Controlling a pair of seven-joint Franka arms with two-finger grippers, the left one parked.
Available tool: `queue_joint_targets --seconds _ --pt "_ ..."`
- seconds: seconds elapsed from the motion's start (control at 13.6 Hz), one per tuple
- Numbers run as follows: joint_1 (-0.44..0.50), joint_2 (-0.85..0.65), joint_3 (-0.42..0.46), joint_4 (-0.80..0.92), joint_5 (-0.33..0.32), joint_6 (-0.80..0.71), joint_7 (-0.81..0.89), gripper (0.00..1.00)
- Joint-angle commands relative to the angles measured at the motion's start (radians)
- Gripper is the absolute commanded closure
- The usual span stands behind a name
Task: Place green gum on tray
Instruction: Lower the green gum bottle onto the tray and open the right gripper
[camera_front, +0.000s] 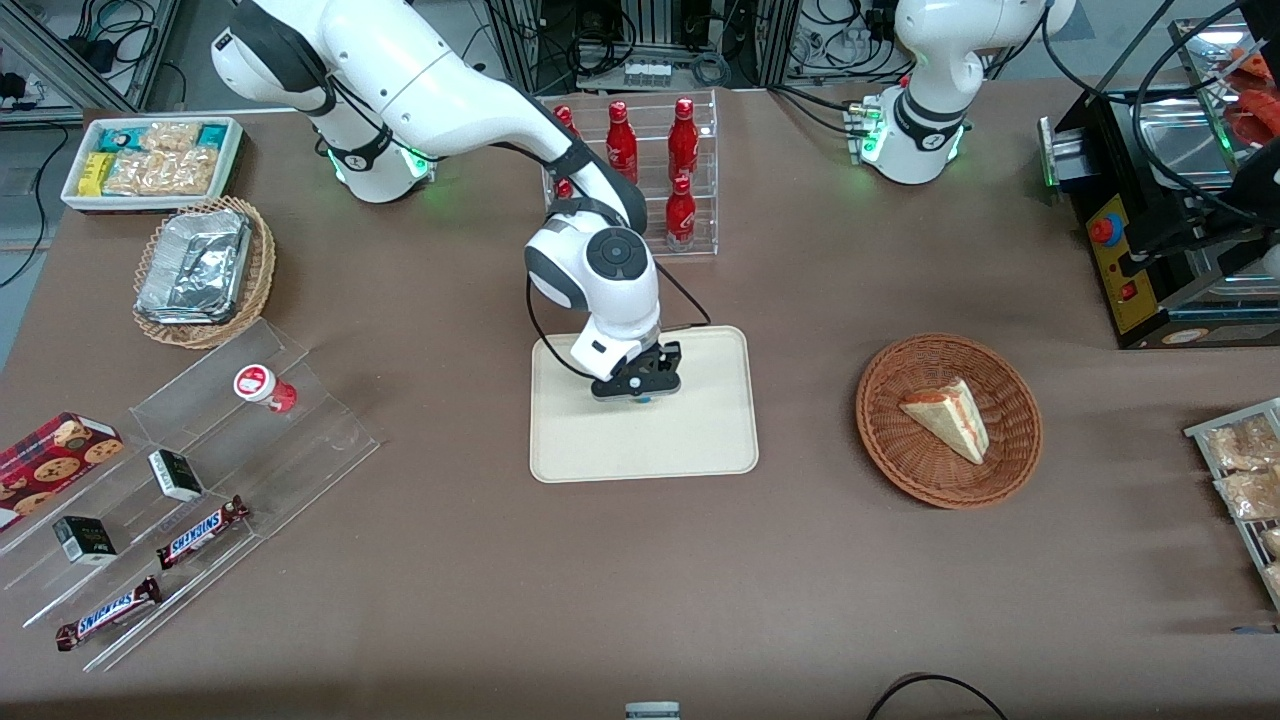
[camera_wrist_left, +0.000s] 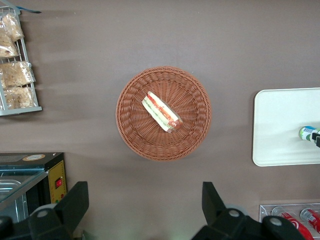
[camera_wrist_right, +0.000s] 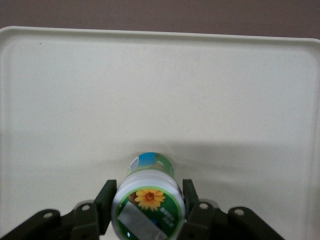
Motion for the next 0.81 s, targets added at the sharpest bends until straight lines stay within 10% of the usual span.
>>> queue_joint_targets --seconds 0.0,0.07,0.15,0.22,0.73 --pt "0.010 0.024 -0.007 0.035 -0.033 -0.001 0.029 1.00" --pt "0.010 0.027 -0.009 0.035 -0.033 -0.001 0.029 1.00" --pt "0.009 0.027 -0.009 0.035 -0.033 -0.001 0.028 0.77" --pt "0.009 0.027 -0.009 0.035 -0.031 -0.001 0.028 0.01" --pt "-0.056 -0.059 -0.009 0.021 -0.025 -0.024 0.025 0.00"
